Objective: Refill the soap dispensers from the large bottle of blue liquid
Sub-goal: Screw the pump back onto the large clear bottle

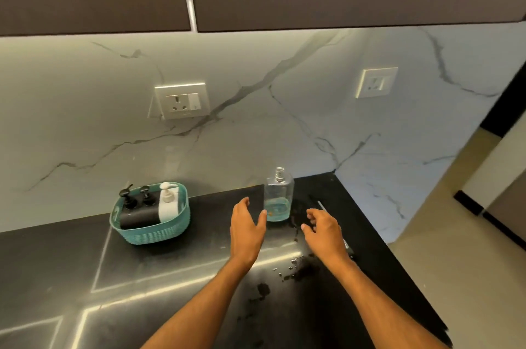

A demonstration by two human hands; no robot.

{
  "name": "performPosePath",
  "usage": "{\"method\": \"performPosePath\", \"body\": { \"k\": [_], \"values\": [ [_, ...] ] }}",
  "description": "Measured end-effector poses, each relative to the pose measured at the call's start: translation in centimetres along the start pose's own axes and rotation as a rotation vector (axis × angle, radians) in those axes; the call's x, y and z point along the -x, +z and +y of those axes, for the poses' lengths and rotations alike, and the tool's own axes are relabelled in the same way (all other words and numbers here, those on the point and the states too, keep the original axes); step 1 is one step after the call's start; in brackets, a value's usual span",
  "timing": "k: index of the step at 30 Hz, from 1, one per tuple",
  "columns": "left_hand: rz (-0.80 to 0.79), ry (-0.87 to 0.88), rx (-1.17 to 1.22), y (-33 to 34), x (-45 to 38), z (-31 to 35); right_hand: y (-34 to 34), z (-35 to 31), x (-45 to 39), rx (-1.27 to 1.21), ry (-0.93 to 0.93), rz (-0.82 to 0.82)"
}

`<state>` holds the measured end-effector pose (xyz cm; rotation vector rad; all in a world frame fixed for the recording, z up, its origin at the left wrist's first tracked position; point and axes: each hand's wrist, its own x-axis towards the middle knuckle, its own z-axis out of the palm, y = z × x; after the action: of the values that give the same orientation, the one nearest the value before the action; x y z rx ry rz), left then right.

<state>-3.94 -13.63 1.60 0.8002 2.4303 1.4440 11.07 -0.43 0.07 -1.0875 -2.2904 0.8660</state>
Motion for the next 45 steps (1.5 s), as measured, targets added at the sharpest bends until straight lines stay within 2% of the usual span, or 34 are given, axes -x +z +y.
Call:
{"method": "performPosePath", "body": {
  "k": [4, 10, 13, 16, 30, 37, 45],
  "values": [
    [-0.068, 0.007, 0.011, 2.0, -0.6, 1.4, -1.6, 3.3, 1.3, 0.065, 0.083, 0.034],
    [-0.059, 0.011, 0.018, 3.4, -2.6, 2.9, -2.2, 7.0, 3.1, 0.27, 0.126, 0.06],
    [-0.058, 0.003, -0.004, 3.8, -3.7, 3.2, -2.0, 8.3, 3.7, 0.415, 0.166, 0.033],
    [-0.07, -0.02, -0.004, 4.2, -4.6, 3.4, -1.6, 9.3, 3.9, 0.459, 0.195, -0.002],
    [-0.08, 0.009, -0.028, 5.2, -7.4, 3.8, -1.2, 11.3, 2.2, 0.234, 0.247, 0.039],
    [-0.098, 0.027, -0.053, 5.1, -8.1, 4.2, -2.0, 10.1, 0.4, 0.02, 0.238, 0.177],
    [-0.085, 0.044, -0.075, 4.3, -8.3, 4.7, -4.9, 5.1, -3.6, -0.172, 0.05, 0.373]
  ]
}}
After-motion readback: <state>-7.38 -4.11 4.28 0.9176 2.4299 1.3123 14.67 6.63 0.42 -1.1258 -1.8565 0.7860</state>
